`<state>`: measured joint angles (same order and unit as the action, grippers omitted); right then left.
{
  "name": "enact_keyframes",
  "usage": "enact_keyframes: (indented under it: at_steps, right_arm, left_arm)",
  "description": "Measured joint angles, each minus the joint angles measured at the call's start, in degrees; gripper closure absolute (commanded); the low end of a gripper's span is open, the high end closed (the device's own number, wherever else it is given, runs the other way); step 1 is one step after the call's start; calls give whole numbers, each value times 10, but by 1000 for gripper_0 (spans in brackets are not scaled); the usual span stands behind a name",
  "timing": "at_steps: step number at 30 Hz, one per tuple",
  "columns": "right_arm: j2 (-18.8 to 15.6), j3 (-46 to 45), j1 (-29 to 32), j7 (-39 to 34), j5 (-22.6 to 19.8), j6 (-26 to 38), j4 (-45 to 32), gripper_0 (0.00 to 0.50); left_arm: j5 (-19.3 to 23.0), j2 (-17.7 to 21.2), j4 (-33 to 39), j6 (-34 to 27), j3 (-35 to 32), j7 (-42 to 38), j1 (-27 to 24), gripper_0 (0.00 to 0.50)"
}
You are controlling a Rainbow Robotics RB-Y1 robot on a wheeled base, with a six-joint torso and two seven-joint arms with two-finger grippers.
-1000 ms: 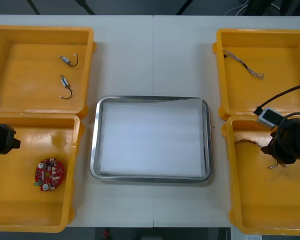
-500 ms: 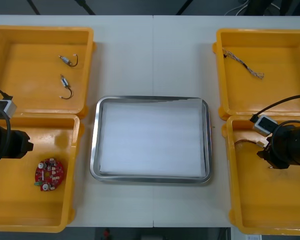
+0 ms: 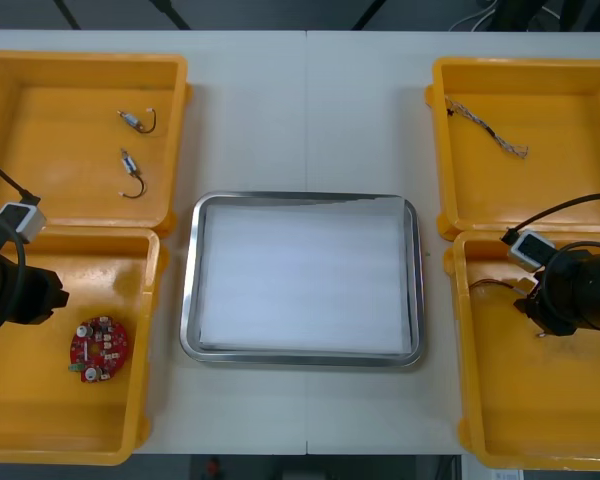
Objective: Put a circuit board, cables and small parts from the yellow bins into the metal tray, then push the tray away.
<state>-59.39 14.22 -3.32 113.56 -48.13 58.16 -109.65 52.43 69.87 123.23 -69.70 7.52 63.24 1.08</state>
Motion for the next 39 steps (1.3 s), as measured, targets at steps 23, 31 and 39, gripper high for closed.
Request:
enact_keyframes:
  at_steps: [23,31,39]
  right_arm:
    - [-1,21,0,0,3,-19,13,436]
    - [-1,22,0,0,-3,-19,13,500]
    - [-1,22,-1,0,-1,-19,13,500]
  left_arm:
    - [56,0,-1,0,0,-389,0,0]
    - [51,0,-27,0,0,-420,0,0]
    - [50,0,-56,0,0,-636,0,0]
